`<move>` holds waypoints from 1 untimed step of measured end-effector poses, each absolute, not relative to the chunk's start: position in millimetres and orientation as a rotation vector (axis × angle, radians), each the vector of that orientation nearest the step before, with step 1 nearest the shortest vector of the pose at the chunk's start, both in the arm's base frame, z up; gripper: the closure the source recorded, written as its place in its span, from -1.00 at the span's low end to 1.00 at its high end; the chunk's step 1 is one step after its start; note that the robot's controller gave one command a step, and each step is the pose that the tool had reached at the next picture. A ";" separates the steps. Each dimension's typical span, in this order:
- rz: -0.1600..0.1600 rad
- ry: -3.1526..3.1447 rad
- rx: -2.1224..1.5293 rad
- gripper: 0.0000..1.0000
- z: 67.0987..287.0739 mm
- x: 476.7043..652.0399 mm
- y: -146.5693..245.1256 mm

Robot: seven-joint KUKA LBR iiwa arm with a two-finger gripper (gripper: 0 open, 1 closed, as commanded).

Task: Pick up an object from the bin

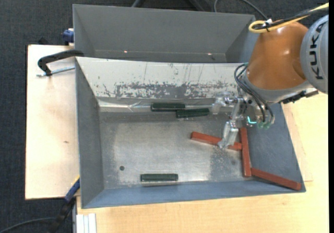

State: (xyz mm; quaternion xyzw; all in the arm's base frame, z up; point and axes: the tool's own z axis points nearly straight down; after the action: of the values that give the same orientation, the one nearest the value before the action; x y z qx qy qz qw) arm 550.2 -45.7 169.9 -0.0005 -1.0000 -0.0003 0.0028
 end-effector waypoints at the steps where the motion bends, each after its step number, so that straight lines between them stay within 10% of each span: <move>1: 0.000 -3.142 -0.005 -1.00 67.4 573.2 -65.6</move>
Offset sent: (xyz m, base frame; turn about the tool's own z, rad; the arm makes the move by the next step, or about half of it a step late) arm 0.0224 -0.0197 -0.0999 0.0003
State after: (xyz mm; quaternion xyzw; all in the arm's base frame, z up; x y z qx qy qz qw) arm 573.2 -65.6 67.4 -0.0017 -1.0000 -0.0001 -0.0001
